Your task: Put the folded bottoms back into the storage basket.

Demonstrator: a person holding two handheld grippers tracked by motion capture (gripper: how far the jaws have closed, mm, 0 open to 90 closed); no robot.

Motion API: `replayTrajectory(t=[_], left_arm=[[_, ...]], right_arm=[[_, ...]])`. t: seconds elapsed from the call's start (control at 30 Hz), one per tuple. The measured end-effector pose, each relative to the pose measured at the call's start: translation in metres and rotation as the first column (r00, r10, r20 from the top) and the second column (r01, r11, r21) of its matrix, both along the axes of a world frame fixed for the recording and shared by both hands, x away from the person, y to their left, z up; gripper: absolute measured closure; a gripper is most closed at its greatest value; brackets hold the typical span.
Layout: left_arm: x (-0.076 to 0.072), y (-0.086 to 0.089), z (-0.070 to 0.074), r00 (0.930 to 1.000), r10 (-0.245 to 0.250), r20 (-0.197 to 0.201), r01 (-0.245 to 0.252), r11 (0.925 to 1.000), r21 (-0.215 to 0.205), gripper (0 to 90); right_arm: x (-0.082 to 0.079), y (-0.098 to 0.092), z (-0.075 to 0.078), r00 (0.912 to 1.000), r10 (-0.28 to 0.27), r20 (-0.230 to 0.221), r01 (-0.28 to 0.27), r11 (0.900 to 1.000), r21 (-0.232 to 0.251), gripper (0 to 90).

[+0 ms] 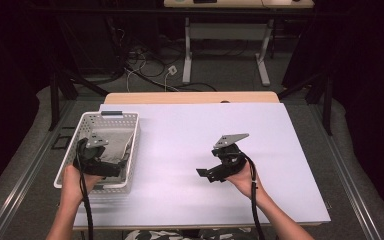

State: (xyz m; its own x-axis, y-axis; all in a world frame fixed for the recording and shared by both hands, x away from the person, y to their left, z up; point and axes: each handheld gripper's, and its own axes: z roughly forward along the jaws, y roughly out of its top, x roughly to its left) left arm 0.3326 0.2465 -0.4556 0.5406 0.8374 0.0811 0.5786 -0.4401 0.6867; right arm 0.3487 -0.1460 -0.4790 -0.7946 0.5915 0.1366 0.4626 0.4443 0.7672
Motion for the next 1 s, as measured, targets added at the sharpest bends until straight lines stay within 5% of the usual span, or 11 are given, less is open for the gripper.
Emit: replayTrajectory(t=[0.33, 0.5, 1.0], left_arm=[[-0.017, -0.022, 0.000, 0.9988, -0.047, 0.016, 0.047, 0.9989, -0.009, 0.0], [-0.025, -0.024, 0.002, 0.9979, -0.057, 0.030, 0.059, 0.9969, -0.052, 0.0], [-0.056, -0.036, 0.000, 0.9929, -0.112, 0.041, 0.112, 0.9937, 0.001, 0.0]], right_arm=[[-0.018, -0.026, 0.007, 0.9994, -0.012, 0.032, 0.013, 1.000, -0.017, 7.4], [-0.027, -0.040, 0.005, 0.9987, -0.027, 0.043, 0.029, 0.999, -0.031, 7.4], [-0.052, -0.076, 0.003, 0.9953, -0.069, 0.067, 0.073, 0.996, -0.053, 7.3]])
